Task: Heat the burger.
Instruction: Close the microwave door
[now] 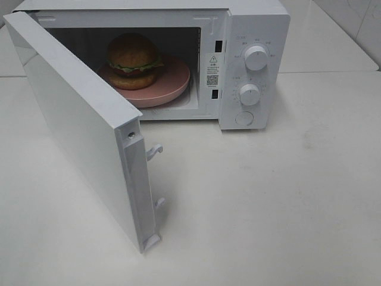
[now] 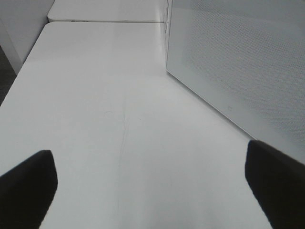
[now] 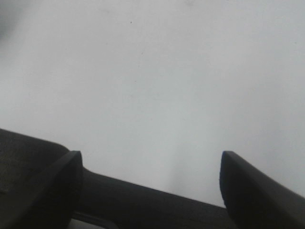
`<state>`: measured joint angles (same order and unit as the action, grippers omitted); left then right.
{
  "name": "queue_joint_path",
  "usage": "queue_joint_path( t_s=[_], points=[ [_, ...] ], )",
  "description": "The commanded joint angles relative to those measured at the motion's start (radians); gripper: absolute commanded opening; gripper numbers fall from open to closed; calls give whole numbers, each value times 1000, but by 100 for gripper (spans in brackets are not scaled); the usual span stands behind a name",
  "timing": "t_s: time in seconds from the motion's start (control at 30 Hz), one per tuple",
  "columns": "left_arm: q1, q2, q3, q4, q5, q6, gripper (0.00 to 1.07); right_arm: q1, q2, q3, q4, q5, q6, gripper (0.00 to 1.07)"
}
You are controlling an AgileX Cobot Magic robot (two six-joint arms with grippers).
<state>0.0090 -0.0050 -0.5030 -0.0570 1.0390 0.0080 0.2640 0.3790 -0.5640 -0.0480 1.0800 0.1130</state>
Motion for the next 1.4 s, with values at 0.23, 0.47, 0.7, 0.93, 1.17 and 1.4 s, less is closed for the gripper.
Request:
queue_joint_path(
  t_s=[0.23, 0.47, 0.7, 0.93, 1.17, 1.4],
  points=[
    [0, -20, 3, 3, -1, -8, 100, -104, -186, 56, 5, -41, -6, 76],
    [0, -20, 3, 3, -1, -8, 100, -145, -295, 56, 6, -41, -7, 74],
    [0, -20, 3, 3, -1, -8, 100, -156, -394, 56, 6, -42, -8, 74],
    [0, -18, 3, 3, -1, -8, 100, -156, -409, 56, 6, -42, -8, 74],
    [0, -18, 3, 3, -1, -8, 100, -156, -409, 56, 6, -42, -8, 74],
    [0, -18, 3, 3, -1, -8, 100, -156, -409, 56, 6, -42, -9, 74]
  ],
)
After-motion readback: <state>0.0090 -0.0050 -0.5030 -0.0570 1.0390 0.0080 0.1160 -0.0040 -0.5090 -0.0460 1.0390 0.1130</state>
